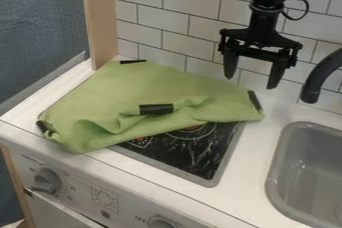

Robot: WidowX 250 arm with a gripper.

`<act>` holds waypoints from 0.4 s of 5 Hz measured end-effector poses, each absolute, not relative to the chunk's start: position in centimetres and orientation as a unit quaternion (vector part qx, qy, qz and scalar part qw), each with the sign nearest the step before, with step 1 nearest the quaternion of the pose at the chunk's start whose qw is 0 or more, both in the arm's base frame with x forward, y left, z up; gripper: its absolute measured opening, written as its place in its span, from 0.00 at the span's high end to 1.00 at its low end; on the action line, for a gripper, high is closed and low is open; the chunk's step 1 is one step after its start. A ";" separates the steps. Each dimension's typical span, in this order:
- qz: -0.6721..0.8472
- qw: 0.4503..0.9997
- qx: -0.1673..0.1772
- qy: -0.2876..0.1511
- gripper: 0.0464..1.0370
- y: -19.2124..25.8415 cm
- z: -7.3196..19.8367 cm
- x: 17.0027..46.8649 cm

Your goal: Fold the cloth from the top right to the center

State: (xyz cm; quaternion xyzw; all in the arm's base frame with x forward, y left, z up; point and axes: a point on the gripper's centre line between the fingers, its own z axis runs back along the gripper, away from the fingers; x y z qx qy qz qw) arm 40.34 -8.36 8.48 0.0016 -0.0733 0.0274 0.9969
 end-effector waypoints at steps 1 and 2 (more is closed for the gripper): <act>0.029 0.998 0.008 -0.051 0.04 -8.3 6.8 40.0; 0.036 0.999 0.015 -0.037 0.04 -8.8 5.6 40.2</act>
